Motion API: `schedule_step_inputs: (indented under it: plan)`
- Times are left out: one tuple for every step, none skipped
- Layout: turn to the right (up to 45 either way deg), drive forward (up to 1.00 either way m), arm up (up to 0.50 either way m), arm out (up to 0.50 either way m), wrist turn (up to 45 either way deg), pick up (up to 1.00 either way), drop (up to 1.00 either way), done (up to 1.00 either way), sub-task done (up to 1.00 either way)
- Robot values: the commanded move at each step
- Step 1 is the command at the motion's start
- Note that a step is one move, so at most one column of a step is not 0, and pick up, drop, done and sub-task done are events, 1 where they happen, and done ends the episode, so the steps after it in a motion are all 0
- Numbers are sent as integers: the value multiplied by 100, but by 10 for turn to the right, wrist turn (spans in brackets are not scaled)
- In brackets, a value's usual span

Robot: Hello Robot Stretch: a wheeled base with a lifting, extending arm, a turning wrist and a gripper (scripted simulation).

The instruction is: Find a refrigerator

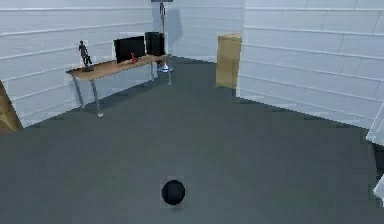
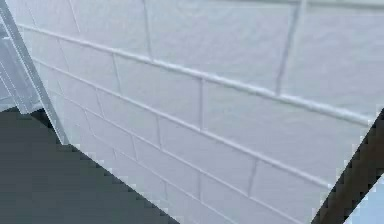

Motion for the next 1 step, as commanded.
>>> schedule_step_inputs:
  plan:
    - [270,0,0,0,0,0,0,0,0]
